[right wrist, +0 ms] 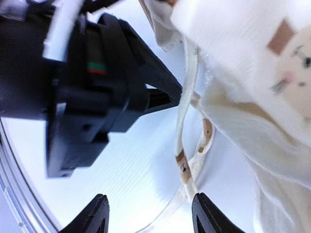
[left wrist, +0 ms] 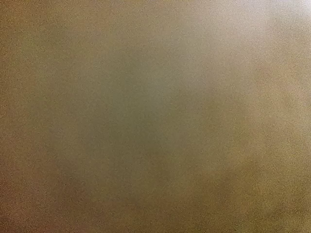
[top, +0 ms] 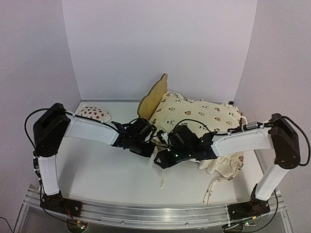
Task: Set up the pet bed
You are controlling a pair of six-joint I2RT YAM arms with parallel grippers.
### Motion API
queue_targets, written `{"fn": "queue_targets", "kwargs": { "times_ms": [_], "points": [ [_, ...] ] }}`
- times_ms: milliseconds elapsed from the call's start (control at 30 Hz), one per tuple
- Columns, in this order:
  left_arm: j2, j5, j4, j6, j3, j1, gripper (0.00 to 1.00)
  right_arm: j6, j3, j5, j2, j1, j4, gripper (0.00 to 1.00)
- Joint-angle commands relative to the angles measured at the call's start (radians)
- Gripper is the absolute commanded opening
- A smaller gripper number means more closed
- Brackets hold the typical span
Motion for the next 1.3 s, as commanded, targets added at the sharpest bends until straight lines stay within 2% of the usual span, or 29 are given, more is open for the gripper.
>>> {"fn": "queue_targets", "kwargs": {
  "times_ms": [0, 167, 433, 667, 1033, 1267],
  "points": [
    [0.013, 0.017, 0.037, 0.023, -0.013, 0.005, 0.00, -0.035, -0.008, 0.063, -0.090, 0.002, -0.073, 0.56],
    [0.014, 0.021, 0.043, 0.027, -0.014, 0.005, 0.00, -0.070, -0.006, 0.226, -0.058, 0.001, -0.074, 0.34],
    [0.016, 0.028, 0.043, 0.035, -0.011, 0.005, 0.00, -0.092, 0.098, 0.292, 0.107, 0.003, -0.067, 0.23],
    [0.013, 0.029, 0.048, 0.037, -0.017, 0.005, 0.00, -0.083, 0.163, 0.275, 0.179, 0.002, -0.051, 0.26],
    [0.010, 0.023, 0.042, 0.039, -0.021, 0.005, 0.00, -0.061, 0.122, 0.215, 0.144, 0.001, -0.002, 0.35],
    [-0.013, 0.060, 0.060, 0.034, -0.034, 0.005, 0.00, -0.033, 0.129, 0.224, 0.212, -0.024, 0.064, 0.38]
  ]
}}
